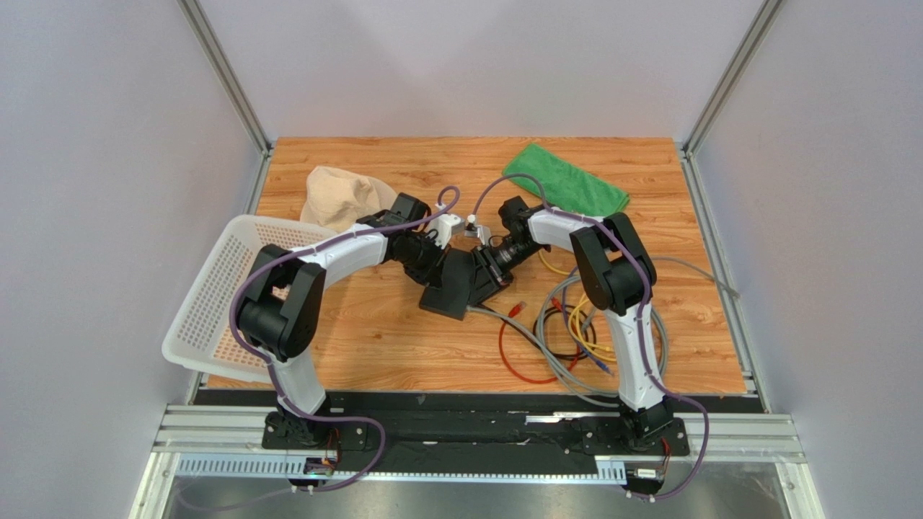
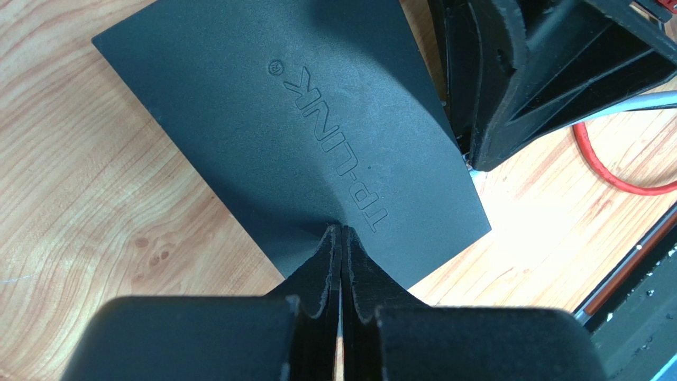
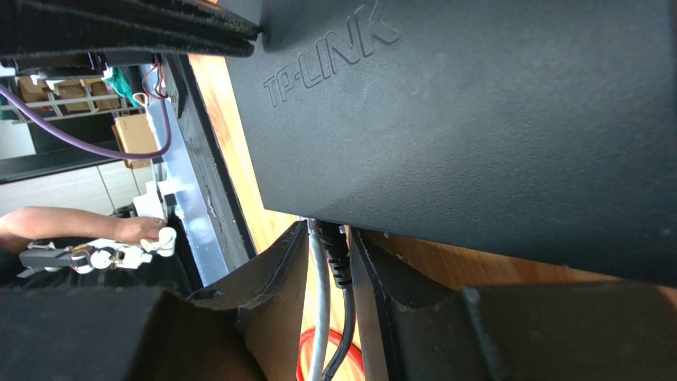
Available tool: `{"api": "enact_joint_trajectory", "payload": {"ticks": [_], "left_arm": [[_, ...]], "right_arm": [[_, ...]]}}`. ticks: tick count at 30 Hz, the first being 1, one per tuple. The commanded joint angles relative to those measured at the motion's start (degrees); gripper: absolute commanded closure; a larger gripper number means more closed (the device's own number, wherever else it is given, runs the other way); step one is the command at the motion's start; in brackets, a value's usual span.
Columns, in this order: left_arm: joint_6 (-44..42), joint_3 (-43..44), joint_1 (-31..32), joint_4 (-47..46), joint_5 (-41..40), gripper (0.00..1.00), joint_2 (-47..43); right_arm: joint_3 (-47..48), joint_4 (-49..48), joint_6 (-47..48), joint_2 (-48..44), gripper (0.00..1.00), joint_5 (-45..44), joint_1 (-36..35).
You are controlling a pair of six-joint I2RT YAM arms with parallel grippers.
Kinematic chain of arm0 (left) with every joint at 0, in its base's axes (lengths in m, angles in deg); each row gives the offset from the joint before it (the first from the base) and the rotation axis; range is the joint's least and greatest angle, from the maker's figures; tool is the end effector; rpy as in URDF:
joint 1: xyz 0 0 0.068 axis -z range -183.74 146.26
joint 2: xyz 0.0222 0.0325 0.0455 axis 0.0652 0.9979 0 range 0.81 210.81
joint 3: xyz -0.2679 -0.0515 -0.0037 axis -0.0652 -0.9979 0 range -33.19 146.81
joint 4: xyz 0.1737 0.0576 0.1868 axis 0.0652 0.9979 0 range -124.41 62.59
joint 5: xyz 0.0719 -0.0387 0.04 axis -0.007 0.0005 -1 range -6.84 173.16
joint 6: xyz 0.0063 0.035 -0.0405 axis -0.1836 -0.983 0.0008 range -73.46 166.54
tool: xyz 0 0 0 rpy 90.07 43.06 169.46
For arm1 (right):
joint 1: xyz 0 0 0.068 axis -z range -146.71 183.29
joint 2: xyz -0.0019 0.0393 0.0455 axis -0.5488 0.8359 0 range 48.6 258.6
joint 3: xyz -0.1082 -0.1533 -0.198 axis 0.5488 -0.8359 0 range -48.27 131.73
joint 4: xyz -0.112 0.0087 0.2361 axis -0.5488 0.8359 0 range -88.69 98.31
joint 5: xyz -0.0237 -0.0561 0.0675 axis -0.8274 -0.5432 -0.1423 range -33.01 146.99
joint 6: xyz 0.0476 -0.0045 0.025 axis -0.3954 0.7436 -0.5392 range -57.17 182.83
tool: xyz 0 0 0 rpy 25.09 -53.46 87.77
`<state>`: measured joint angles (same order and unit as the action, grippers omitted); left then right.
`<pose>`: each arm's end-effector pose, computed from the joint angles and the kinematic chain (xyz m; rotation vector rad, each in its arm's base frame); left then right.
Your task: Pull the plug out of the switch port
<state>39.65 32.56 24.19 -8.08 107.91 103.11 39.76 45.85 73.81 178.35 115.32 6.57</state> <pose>0.3087 -0.1807 0.1792 0.9347 2.5078 -0.6945 0.3594 0.2148 0.1056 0.9110 -2.5175 -1.4917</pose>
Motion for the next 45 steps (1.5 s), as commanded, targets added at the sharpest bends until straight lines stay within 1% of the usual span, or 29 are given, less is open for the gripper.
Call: {"api": "enact_joint_trajectory", "payload": {"ticks": [1, 6, 9, 10, 16, 21, 25, 34, 39, 45], "left_arm": [[-2.16, -0.37, 0.73, 2.94, -1.99, 1.0, 1.32], [-2.24, -0.37, 0.73, 2.94, -1.99, 1.0, 1.32], [-2.16, -0.37, 0.73, 2.77, -1.9, 1.0, 1.23], [-2.16, -0.37, 0.73, 2.77, -1.99, 1.0, 1.23], [-2.16, -0.45, 0.82, 2.77, -1.99, 1.0, 1.32], [-2.42, -0.37, 1.08, 2.85, -1.99, 1.0, 1.5], [-2.51, -0.37, 1.34, 3.03, -1.99, 1.0, 1.5], [-2.95, -0.37, 1.7, 2.94, -1.99, 1.0, 1.41], [-3.03, -0.37, 1.78, 3.03, -1.9, 1.0, 1.41], [-2.86, -0.45, 1.87, 2.94, -2.08, 1.0, 1.32]], "right_arm": [[0.04, -2.34, -0.87, 1.56, 0.66, -7.26, -0.09], [0.21, -2.7, -1.84, 2.17, 0.65, -8.49, -0.17], [0.56, -2.52, -1.84, 2.52, 0.74, -8.23, -0.26], [0.74, -2.52, -1.76, 2.52, 0.79, -8.23, -0.18], [1.44, -1.73, -1.4, 3.31, 0.92, -7.61, -0.17], [1.53, -1.38, -0.7, 3.49, 0.95, -7.0, -0.17], [2.23, -0.68, -0.26, 3.84, 0.95, -6.73, -0.17], [3.38, 1.08, 0.7, 5.34, 1.0, -5.77, -0.26], [2.76, 4.33, 4.04, 4.63, 1.0, -6.11, -0.09], [2.76, 6.88, 5.36, 4.98, 1.0, -6.12, 0.44]]}}
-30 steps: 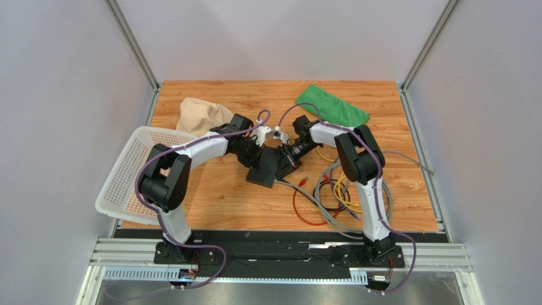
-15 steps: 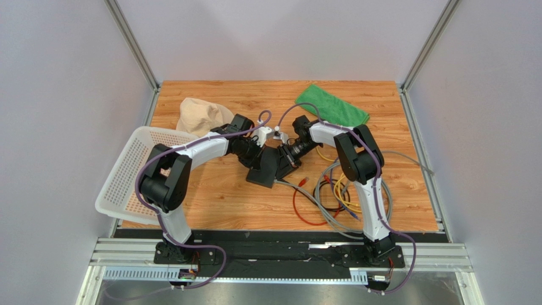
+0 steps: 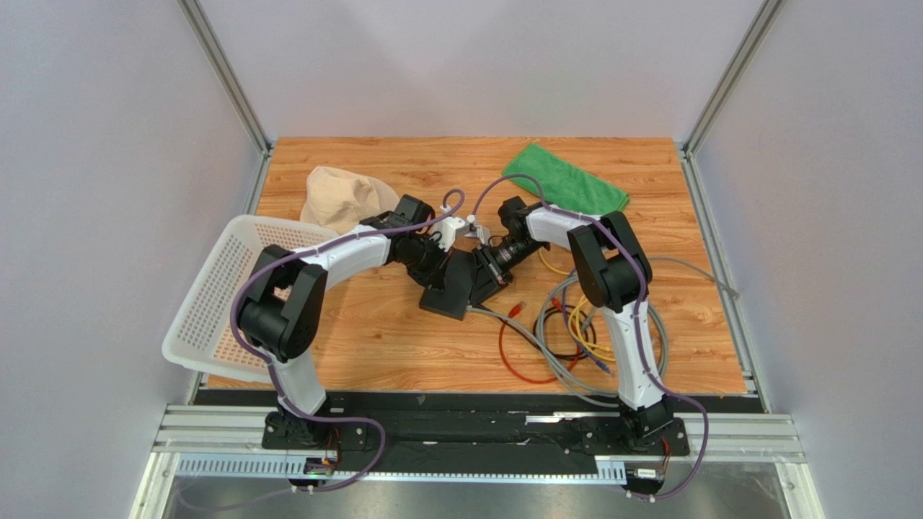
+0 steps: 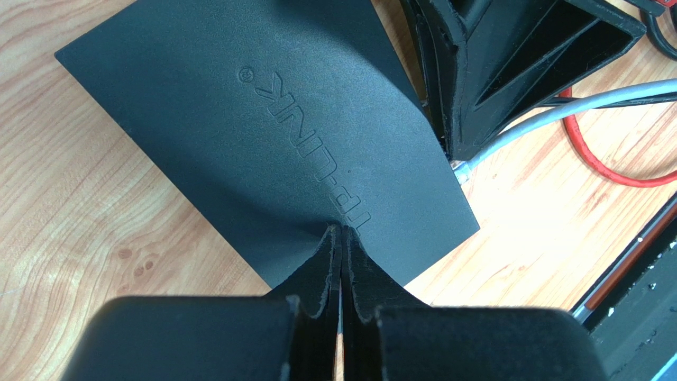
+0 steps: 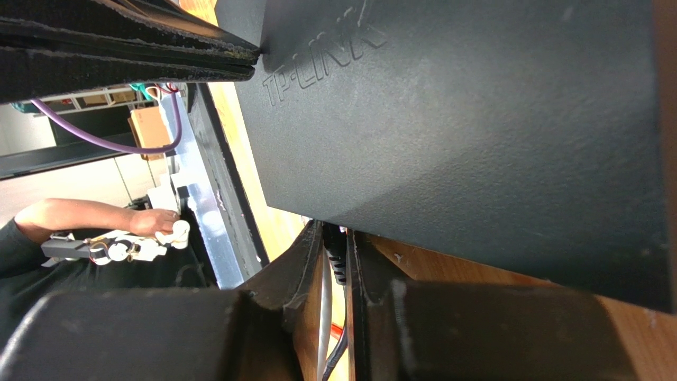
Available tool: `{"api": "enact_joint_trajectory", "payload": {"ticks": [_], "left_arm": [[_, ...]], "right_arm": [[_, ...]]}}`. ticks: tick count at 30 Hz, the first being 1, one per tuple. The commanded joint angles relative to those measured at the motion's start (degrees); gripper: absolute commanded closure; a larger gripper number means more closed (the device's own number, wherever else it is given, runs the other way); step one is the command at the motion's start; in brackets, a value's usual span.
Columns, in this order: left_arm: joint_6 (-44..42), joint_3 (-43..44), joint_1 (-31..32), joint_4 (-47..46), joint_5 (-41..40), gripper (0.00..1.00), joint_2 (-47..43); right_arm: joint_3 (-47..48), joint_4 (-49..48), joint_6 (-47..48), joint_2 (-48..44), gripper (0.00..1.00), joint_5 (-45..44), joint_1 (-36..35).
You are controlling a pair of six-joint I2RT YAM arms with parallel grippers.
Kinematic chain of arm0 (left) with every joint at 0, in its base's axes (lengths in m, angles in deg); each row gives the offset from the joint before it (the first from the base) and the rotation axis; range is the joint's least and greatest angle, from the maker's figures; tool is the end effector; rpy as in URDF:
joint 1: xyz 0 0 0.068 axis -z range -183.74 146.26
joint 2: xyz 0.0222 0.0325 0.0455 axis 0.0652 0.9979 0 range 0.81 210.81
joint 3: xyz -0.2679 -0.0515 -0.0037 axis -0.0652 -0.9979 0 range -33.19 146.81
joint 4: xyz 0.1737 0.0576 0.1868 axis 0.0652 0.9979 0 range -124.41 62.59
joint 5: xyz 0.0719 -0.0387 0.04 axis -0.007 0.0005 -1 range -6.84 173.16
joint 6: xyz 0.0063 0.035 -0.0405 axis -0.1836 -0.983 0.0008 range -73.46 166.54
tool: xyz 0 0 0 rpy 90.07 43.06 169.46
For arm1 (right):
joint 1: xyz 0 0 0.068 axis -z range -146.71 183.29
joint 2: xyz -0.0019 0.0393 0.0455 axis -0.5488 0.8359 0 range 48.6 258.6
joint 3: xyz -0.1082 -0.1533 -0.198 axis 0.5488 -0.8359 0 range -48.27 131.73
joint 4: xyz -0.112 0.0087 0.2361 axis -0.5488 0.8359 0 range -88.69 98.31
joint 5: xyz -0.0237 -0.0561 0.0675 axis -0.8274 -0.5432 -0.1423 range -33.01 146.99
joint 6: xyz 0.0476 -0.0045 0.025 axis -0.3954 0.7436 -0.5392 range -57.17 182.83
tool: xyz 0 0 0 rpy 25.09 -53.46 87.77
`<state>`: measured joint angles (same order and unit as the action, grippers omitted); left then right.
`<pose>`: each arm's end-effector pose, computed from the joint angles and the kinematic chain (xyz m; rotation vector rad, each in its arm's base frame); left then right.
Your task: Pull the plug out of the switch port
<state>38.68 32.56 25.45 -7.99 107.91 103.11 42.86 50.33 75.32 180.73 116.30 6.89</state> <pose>0.3046 -0.1874 0.1791 0.9838 2.4916 -0.6961 0.3637 0.2147 0.1016 0.8755 -2.4806 -1.4865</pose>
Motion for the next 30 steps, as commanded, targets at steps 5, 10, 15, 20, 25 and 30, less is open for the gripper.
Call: {"api": "enact_joint_trajectory", "payload": {"ticks": [5, 10, 15, 20, 25, 30], "left_arm": [[-1.99, -0.02, 0.78, 3.12, -2.17, 1.0, 2.11], [-2.07, 0.07, 0.96, 3.21, -2.17, 1.0, 2.11], [-2.43, -0.63, 1.57, 2.59, -2.34, 1.0, 0.88], [-2.42, -0.19, 1.66, 2.76, -2.52, 1.0, 1.4], [-2.34, 0.78, 1.66, 3.56, -2.25, 1.0, 2.64], [-2.16, 0.51, 1.66, 3.21, -2.25, 1.0, 2.11]], "right_arm": [[-1.13, 2.84, 4.29, 2.07, 1.0, -6.84, 0.73], [-1.22, 2.84, 4.21, 2.07, 1.0, -6.93, 0.82], [-1.4, 3.1, 4.38, 1.81, 1.0, -7.72, 0.73], [-3.24, 3.19, 4.91, 0.93, 1.0, -7.72, 0.73], [-4.12, 2.75, 5.09, -0.56, 1.0, -7.98, 0.73], [-3.86, 2.84, 4.82, -0.13, 1.0, -8.07, 0.73]]}}
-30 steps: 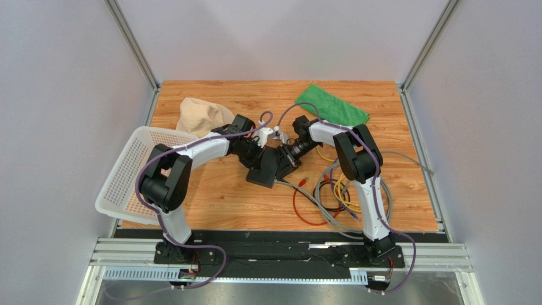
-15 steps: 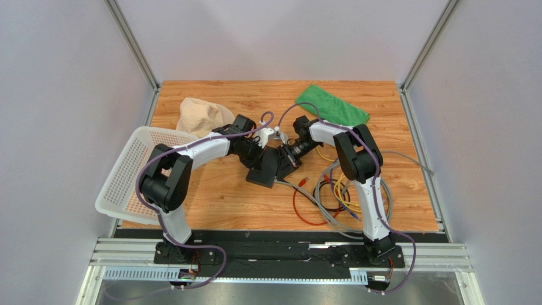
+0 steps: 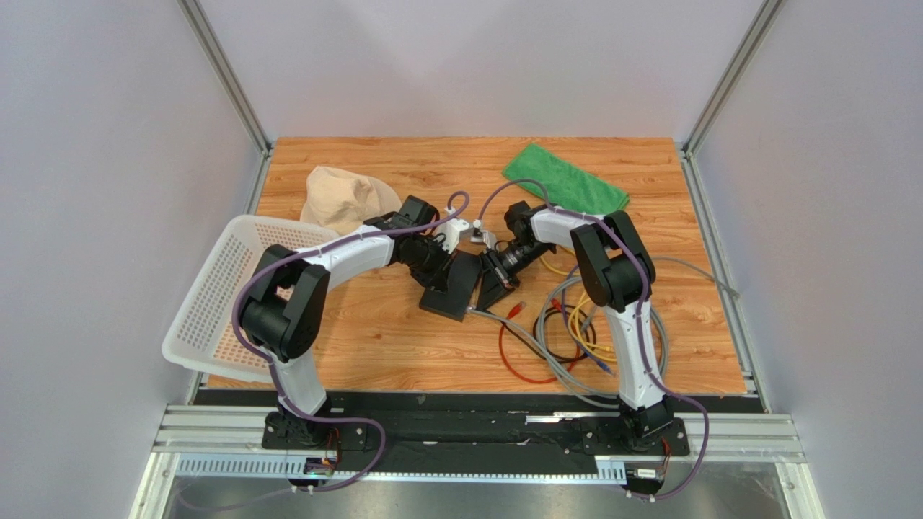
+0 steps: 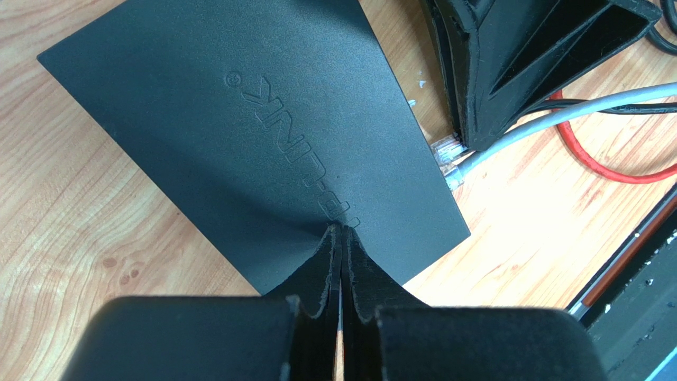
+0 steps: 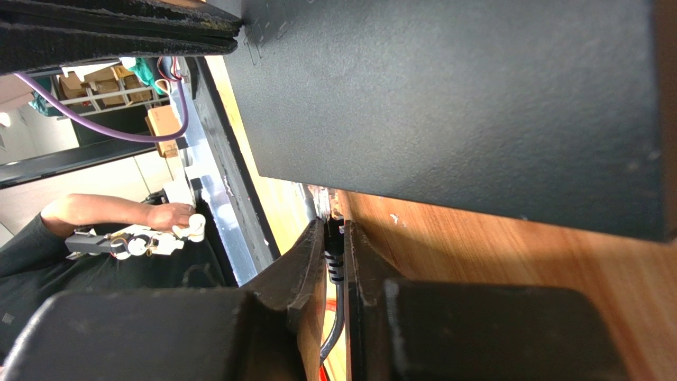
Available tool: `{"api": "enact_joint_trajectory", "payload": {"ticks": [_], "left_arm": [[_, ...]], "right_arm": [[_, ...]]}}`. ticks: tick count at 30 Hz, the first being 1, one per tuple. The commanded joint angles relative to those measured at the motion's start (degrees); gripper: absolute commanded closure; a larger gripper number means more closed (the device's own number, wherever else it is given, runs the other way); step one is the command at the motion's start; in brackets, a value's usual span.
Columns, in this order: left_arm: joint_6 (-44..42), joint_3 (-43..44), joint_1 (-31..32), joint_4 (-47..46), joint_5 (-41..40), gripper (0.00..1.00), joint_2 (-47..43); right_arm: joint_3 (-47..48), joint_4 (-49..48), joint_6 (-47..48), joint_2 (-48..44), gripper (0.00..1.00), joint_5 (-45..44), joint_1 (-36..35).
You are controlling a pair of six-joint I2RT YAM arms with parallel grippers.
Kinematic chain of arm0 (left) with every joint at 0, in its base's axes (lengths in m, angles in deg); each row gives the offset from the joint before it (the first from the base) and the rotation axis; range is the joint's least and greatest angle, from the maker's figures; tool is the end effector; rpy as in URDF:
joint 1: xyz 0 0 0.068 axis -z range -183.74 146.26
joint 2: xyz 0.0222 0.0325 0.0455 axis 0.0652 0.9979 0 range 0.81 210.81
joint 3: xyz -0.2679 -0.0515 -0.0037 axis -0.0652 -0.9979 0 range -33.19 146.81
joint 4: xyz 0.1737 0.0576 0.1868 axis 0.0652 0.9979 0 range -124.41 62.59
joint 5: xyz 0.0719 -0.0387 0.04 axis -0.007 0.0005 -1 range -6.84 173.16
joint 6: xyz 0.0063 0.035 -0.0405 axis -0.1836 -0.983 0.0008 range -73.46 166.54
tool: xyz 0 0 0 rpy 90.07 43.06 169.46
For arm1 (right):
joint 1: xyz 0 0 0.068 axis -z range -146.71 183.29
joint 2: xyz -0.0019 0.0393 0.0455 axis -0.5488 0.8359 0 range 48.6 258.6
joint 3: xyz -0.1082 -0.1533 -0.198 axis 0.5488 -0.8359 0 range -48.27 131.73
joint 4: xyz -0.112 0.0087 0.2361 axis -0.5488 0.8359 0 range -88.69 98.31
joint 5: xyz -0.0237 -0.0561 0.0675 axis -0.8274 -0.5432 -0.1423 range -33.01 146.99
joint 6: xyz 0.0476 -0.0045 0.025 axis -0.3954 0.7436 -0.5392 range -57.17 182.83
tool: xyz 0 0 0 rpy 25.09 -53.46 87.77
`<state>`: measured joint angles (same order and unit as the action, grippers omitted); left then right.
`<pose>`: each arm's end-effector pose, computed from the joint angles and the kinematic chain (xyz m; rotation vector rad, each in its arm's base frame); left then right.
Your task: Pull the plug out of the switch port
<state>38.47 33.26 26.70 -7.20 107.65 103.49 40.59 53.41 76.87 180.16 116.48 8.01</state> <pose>0.3018 -0.1946 0.1796 1.0162 2.4914 -0.6954 0.3560 0.2020 0.0971 0.8122 -2.4575 -1.4608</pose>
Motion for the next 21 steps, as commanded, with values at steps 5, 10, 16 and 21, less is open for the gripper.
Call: {"api": "enact_joint_trajectory", "payload": {"ticks": [5, 10, 16, 21], "left_arm": [[-1.94, -0.01, 0.41, 2.51, -1.99, 1.0, 2.09], [-1.94, -0.1, 0.41, 2.42, -1.9, 1.0, 1.92], [-2.03, 0.08, 0.5, 2.59, -1.9, 1.0, 2.18], [-2.03, -0.01, 0.5, 2.59, -1.9, 1.0, 2.09]], "right_arm": [[-1.67, -0.24, 3.27, 0.36, 1.0, -8.33, -0.39], [-2.2, -0.24, 3.36, -0.17, 1.0, -8.42, -0.39], [-1.76, 0.2, 3.62, 0.09, 1.0, -7.72, -0.12], [-0.98, 0.46, 3.71, -0.7, 1.0, -8.24, 0.75]]}}
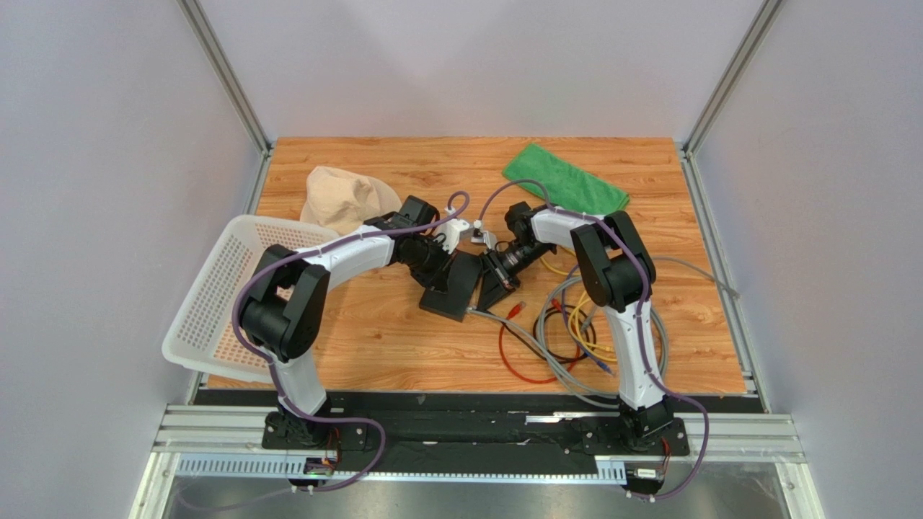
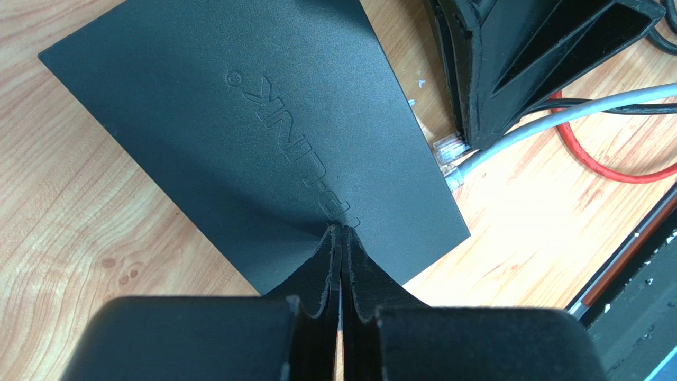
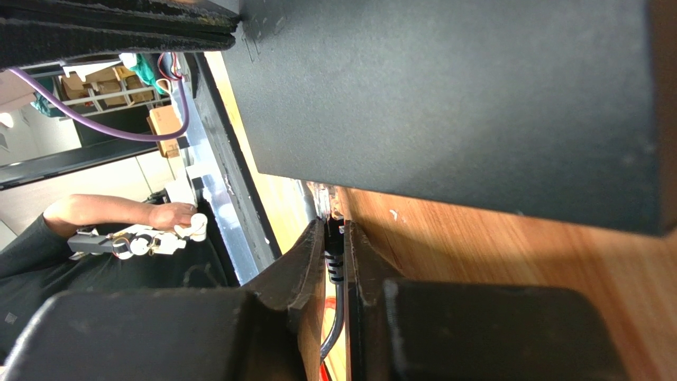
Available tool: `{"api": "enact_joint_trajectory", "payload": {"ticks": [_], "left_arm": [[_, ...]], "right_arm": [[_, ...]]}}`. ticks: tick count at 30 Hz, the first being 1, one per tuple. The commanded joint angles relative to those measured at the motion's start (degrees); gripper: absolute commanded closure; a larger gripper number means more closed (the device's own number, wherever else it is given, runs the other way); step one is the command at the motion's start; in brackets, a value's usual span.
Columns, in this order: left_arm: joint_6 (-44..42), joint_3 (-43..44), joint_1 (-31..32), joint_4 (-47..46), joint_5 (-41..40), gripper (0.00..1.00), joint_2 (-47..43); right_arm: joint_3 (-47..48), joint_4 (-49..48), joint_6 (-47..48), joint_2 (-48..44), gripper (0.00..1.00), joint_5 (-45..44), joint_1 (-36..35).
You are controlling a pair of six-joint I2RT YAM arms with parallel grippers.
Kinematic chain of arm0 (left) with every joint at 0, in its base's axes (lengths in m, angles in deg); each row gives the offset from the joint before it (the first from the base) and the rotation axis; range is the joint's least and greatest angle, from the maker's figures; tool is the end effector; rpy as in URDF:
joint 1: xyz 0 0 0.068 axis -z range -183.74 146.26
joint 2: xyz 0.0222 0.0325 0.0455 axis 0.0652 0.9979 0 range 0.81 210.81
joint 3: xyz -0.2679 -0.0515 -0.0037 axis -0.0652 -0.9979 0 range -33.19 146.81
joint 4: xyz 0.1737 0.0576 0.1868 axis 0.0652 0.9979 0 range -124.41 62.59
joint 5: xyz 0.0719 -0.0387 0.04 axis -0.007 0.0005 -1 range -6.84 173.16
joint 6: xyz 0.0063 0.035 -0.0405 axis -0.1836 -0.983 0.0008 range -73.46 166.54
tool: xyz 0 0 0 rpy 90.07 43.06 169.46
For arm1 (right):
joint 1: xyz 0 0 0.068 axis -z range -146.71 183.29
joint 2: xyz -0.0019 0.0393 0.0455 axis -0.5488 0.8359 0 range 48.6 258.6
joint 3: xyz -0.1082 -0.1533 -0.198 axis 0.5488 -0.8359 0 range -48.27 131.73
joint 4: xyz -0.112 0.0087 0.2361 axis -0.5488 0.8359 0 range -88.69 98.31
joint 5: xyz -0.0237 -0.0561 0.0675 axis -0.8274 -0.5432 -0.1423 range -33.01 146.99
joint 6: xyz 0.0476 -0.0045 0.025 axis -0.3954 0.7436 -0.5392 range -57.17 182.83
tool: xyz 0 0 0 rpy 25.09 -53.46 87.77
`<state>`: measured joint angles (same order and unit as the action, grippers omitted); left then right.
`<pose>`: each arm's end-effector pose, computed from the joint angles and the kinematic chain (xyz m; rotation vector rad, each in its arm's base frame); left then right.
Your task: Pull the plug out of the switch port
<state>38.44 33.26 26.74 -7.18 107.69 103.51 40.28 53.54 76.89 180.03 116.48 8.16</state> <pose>0.3016 -0.1948 0.1794 1.0180 2.4914 -0.6964 0.3553 0.2005 0.0969 0.8048 -2.4572 -1.4589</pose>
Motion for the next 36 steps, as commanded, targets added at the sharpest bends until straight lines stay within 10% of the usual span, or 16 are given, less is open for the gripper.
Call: {"api": "enact_joint_trajectory", "payload": {"ticks": [1, 27, 31, 36], "left_arm": [[-1.92, -0.01, 0.46, 2.57, -1.86, 1.0, 1.98], [-3.15, 0.52, 1.42, 3.8, -1.68, 1.0, 2.77], [-3.33, 0.17, 1.51, 3.54, -1.68, 1.0, 2.25], [-3.5, -0.27, 1.6, 3.1, -1.68, 0.99, 1.46]], "right_arm": [[-0.14, 0.77, 3.69, -1.09, 1.0, -8.42, 1.39], [22.45, -2.48, 5.36, -15.6, 1.0, -47.0, 19.41], [21.49, -3.62, 3.17, -16.12, 0.71, -50.16, 21.26], [21.31, -3.97, 2.11, -19.19, 0.59, -54.21, 21.7]]}}
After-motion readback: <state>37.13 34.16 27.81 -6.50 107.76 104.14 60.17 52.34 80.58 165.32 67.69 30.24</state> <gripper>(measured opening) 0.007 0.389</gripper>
